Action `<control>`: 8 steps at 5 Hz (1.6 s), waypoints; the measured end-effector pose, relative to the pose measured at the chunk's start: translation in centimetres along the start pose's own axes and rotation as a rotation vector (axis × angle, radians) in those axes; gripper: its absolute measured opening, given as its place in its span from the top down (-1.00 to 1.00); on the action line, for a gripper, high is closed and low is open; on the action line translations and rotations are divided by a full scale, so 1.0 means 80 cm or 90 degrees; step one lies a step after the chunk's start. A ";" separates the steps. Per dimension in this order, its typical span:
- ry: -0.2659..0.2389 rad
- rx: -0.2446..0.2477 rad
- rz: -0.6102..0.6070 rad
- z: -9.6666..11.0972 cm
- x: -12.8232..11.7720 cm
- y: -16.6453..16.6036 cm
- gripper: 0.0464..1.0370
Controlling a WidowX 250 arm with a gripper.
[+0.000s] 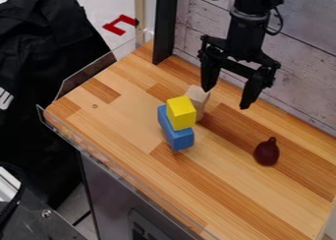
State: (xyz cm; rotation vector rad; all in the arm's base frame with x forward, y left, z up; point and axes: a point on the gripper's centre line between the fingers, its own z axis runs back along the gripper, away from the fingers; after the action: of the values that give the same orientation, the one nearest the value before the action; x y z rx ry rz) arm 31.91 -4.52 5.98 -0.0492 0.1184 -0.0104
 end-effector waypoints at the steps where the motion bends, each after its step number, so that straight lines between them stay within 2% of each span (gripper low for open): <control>1: 0.027 0.003 0.002 -0.016 -0.004 0.001 -0.92; 2: 0.024 -0.008 0.017 -0.013 0.000 0.009 -0.92; 3: 0.002 -0.010 0.031 0.001 0.012 0.021 -0.92; 5: -0.015 -0.003 0.023 0.013 0.023 0.023 -0.92; 7: 0.012 -0.009 0.073 0.001 0.016 0.055 -0.92; 8: 0.013 -0.011 0.086 0.000 0.015 0.063 -0.92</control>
State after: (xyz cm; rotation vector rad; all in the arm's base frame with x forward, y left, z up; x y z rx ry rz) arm 33.17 0.51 5.56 -0.0583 0.1415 0.1254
